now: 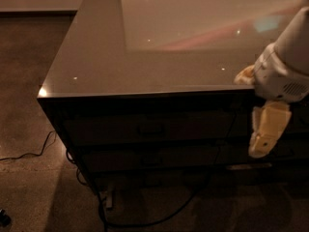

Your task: Open top drawer

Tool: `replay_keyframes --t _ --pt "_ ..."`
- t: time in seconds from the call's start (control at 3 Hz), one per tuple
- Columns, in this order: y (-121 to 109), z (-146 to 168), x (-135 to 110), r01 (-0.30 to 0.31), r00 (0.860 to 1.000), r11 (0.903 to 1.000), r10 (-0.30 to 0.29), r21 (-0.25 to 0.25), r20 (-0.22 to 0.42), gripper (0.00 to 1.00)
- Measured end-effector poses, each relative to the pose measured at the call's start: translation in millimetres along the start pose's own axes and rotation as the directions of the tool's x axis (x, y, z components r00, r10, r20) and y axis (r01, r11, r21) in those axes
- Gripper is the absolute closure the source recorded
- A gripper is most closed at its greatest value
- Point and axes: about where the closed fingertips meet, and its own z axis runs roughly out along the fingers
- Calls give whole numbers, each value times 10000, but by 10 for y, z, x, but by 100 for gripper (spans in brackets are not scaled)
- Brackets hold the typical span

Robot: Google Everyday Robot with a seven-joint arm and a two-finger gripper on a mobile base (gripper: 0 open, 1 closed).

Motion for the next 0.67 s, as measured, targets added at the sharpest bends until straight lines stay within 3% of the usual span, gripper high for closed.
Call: replay_keyframes --t 0.33,0.67 --pt "110 486 -65 557 9984 9889 -551 -1377 80 0" --pt "110 517 -59 554 9985 9881 -548 -1437 82 0"
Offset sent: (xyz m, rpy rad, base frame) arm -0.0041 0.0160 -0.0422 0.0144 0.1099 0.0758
